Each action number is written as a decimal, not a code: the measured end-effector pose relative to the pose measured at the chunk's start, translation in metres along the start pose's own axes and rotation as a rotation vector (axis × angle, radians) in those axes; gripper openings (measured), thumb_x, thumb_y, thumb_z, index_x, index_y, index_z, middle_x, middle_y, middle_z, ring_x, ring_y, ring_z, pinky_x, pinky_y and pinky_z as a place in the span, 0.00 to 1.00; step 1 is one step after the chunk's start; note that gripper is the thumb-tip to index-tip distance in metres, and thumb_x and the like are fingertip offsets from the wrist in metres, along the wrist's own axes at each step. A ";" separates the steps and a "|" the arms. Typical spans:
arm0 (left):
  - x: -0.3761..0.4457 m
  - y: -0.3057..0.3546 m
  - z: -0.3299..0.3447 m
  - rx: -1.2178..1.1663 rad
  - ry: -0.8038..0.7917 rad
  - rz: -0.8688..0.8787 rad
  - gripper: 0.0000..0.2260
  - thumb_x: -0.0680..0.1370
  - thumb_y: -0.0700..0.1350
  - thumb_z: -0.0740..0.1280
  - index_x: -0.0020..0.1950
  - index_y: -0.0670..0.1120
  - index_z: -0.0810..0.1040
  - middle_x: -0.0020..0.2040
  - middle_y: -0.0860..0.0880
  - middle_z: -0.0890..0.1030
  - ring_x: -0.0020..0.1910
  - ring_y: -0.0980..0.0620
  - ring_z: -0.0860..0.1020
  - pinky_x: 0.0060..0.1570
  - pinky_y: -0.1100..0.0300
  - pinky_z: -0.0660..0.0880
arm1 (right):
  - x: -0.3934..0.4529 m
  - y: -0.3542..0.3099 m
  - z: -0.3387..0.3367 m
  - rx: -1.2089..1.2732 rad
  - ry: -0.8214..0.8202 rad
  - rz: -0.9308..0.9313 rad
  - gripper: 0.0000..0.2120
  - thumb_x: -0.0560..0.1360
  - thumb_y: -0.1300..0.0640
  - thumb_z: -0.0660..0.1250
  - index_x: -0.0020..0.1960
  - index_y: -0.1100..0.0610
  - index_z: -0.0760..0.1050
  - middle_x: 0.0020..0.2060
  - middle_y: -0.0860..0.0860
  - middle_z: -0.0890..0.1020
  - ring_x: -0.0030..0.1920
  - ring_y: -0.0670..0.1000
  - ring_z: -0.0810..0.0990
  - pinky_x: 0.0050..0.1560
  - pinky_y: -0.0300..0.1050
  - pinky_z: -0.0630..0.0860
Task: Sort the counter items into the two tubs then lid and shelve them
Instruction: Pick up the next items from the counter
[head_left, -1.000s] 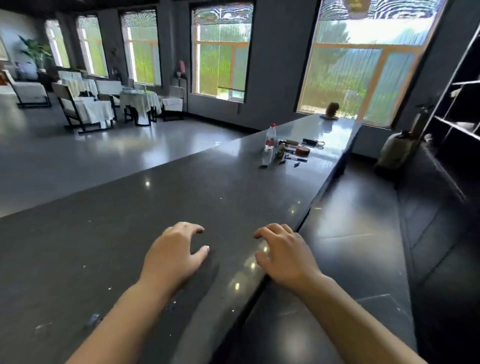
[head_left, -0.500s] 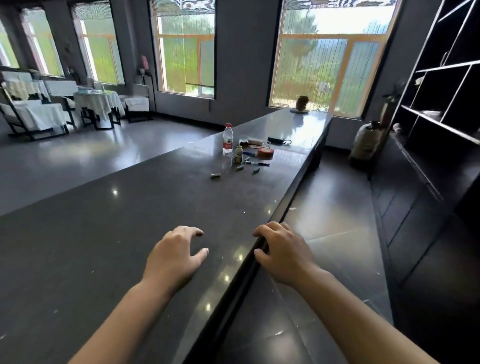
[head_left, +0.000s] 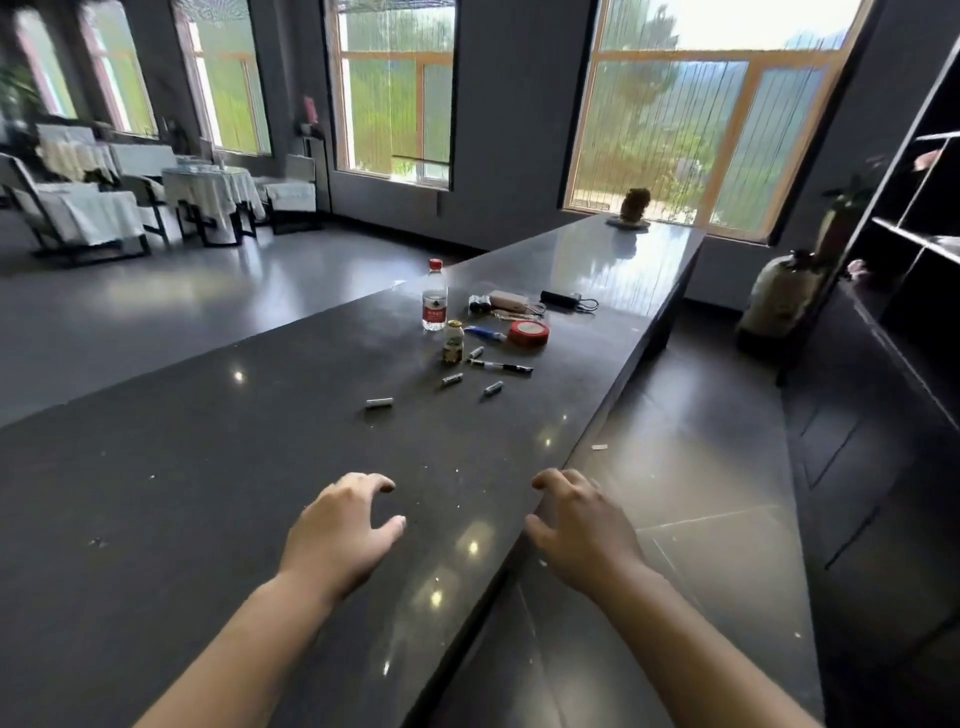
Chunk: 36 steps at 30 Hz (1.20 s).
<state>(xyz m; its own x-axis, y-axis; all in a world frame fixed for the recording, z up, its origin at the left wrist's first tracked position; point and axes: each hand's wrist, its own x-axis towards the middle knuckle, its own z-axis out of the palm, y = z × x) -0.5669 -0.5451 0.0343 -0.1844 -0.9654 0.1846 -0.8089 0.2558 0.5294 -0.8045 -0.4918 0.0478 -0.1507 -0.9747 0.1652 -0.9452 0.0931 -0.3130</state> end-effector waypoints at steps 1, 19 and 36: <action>0.013 0.004 0.008 0.009 0.015 -0.035 0.17 0.73 0.53 0.68 0.62 0.53 0.74 0.62 0.55 0.75 0.62 0.53 0.73 0.57 0.57 0.71 | 0.018 0.011 0.002 0.001 -0.006 -0.004 0.20 0.75 0.48 0.61 0.66 0.49 0.68 0.63 0.47 0.74 0.62 0.51 0.71 0.58 0.44 0.69; 0.201 -0.019 0.104 0.049 0.194 -0.501 0.25 0.72 0.51 0.70 0.68 0.48 0.70 0.66 0.47 0.71 0.62 0.46 0.72 0.57 0.53 0.71 | 0.287 0.070 0.080 0.036 -0.233 -0.036 0.32 0.73 0.42 0.66 0.71 0.56 0.60 0.66 0.55 0.67 0.66 0.57 0.66 0.64 0.49 0.67; 0.297 -0.066 0.149 0.147 0.391 -0.641 0.20 0.68 0.51 0.76 0.55 0.44 0.78 0.53 0.43 0.75 0.54 0.41 0.72 0.55 0.51 0.69 | 0.383 0.094 0.149 0.089 -0.160 -0.217 0.23 0.73 0.42 0.66 0.63 0.52 0.69 0.59 0.47 0.73 0.60 0.50 0.67 0.60 0.40 0.64</action>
<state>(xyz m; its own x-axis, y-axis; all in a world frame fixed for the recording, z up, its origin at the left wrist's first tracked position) -0.6517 -0.8560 -0.0695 0.5348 -0.8272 0.1726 -0.7622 -0.3840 0.5212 -0.9076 -0.8871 -0.0580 0.1067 -0.9902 0.0902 -0.9200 -0.1328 -0.3689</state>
